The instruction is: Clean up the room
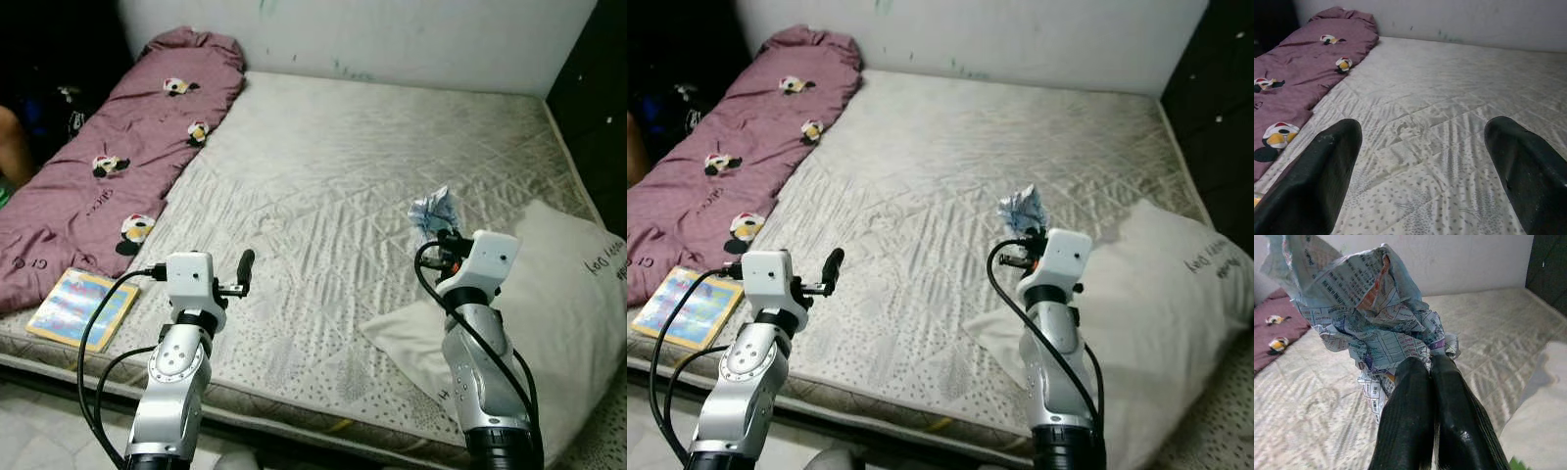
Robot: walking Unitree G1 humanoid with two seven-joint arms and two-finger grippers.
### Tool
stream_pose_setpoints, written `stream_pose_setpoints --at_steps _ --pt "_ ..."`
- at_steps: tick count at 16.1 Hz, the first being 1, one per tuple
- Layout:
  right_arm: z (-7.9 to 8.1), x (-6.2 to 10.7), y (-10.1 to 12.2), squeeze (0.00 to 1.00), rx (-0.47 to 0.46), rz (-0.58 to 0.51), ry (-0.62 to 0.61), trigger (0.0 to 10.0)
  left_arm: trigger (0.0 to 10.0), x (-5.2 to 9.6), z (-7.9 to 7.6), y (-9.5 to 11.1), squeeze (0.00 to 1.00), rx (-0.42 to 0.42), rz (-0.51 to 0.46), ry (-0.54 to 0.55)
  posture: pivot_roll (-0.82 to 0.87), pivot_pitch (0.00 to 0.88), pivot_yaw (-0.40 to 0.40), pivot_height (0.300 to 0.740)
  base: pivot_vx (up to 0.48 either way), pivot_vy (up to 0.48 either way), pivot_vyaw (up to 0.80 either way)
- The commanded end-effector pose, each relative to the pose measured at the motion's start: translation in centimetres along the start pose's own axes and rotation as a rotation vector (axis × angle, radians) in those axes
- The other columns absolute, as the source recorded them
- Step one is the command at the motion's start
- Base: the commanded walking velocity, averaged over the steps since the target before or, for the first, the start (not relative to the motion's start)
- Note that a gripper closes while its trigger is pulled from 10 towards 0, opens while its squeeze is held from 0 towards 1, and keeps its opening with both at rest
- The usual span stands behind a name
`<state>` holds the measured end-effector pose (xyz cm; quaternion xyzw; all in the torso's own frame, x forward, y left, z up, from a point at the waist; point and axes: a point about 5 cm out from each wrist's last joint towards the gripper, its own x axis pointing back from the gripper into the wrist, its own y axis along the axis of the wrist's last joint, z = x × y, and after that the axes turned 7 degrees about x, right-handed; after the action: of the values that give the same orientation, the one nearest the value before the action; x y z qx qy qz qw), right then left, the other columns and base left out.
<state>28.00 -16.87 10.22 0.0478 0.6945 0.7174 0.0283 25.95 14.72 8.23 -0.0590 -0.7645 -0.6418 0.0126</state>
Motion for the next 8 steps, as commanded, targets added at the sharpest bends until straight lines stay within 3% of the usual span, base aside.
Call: stream_pose_setpoints --at_steps 1,6,8 --pt "0.3 0.0 -0.4 0.0 -0.019 0.025 0.022 10.0 10.0 0.2 0.1 0.2 0.0 -0.005 -0.005 -0.01 0.01 0.0 0.017 0.74 0.0 0.0 0.0" --pt "0.9 -0.3 0.0 0.0 0.03 0.017 0.098 10.0 10.0 0.4 -0.3 0.4 0.0 0.029 -0.023 -0.054 0.0 0.005 0.01 0.74 0.0 0.0 0.0" --pt "1.6 -0.3 -0.1 0.0 0.143 -0.004 0.14 10.0 10.0 0.5 -0.5 0.3 0.0 0.051 -0.013 -0.053 0.0 0.01 0.008 0.74 0.0 0.0 0.0"
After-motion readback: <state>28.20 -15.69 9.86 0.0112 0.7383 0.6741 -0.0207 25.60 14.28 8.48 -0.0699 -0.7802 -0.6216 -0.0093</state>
